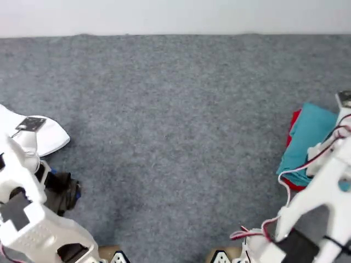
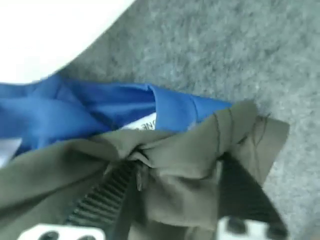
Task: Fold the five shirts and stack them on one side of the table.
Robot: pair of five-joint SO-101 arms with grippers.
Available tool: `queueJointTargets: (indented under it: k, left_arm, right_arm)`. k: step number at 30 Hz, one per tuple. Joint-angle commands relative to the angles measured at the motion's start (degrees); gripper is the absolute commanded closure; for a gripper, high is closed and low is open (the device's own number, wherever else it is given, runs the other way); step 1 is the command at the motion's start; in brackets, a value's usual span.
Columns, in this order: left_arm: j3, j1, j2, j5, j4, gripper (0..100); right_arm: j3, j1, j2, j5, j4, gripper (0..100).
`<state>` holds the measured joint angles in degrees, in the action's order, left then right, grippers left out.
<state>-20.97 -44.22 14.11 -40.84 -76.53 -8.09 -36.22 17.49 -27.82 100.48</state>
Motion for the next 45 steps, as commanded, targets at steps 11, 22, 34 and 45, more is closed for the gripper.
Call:
queueJointTargets:
  k: [11,22,34,45]
  left_arm:
    - [13.32,8.79,-20.48,7.82,-5.63,99]
    - [27.12,23.74,-42.37,19.25,-3.87,98]
    - [30.73,60.57,-44.48,26.46,5.63,98]
    - [30.90,75.60,-23.38,26.99,6.07,98]
  right_arm:
    - [-10.20,-0.40,17.71,0.18,2.33,99.0]
    - [-10.81,-0.40,21.85,0.18,2.33,99.0]
    - [-11.08,-0.40,24.84,0.18,2.33,99.0]
    - [-11.08,-0.48,25.36,0.18,2.33,99.0]
